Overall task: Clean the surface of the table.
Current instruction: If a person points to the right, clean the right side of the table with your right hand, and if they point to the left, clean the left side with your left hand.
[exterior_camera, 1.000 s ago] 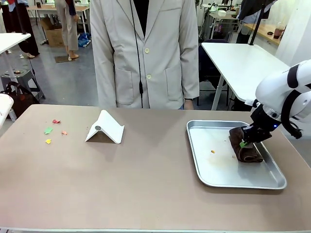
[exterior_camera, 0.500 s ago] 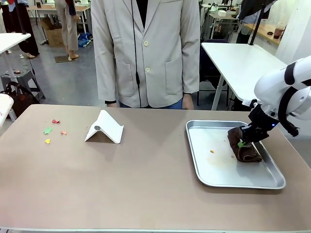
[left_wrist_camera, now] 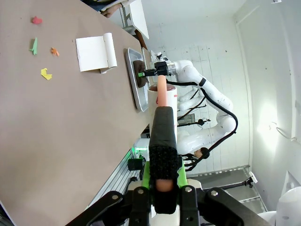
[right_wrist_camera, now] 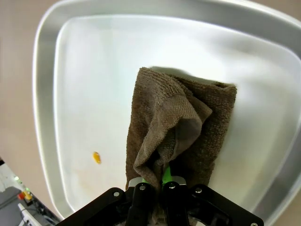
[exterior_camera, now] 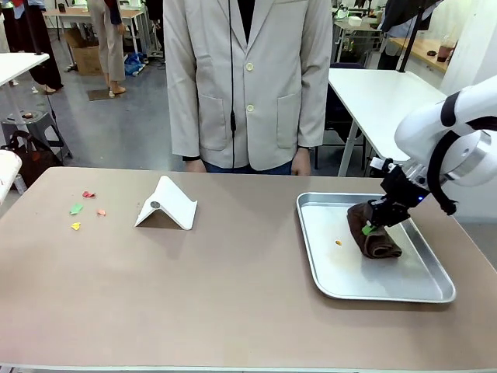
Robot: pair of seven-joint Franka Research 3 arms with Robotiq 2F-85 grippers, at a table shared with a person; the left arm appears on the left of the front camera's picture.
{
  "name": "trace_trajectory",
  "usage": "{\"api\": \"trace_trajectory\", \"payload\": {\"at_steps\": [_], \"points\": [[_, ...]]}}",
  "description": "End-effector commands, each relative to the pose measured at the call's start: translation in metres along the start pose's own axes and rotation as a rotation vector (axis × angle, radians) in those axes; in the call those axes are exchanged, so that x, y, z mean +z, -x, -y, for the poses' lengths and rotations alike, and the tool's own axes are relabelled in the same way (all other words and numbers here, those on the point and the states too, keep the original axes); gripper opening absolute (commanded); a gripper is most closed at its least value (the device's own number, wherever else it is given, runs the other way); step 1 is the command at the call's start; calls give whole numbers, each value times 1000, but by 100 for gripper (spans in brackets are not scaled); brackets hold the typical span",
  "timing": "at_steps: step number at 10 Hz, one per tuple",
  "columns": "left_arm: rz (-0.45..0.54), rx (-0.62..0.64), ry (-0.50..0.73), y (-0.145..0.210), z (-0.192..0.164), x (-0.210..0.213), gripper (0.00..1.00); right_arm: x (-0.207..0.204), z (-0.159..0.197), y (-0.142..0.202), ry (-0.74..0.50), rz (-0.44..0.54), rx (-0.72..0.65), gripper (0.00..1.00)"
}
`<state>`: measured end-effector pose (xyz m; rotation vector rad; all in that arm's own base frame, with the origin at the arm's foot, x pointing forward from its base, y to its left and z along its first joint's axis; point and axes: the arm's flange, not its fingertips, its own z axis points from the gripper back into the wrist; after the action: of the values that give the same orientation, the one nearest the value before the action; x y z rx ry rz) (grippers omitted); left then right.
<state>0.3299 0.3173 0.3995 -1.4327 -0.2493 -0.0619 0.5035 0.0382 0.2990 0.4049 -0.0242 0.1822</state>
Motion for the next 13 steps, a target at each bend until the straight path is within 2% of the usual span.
{"api": "trace_trajectory", "payload": {"at_steps": [1,4,6,10,13], "points": [[-2,-5,4,2,5,0,0,-42,-31,1,-86,-29,48,7],[-2,-5,4,2,5,0,0,-54,-79,8,-109,-54,115,7],[-2,-5,4,2,5,0,0,-56,-93,12,-37,-34,125,7],[-2,-5,4,2,5,0,0,-45,-83,15,97,-3,111,7],[-2,-5,4,2,5,0,0,-17,-50,23,146,5,53,7]]}}
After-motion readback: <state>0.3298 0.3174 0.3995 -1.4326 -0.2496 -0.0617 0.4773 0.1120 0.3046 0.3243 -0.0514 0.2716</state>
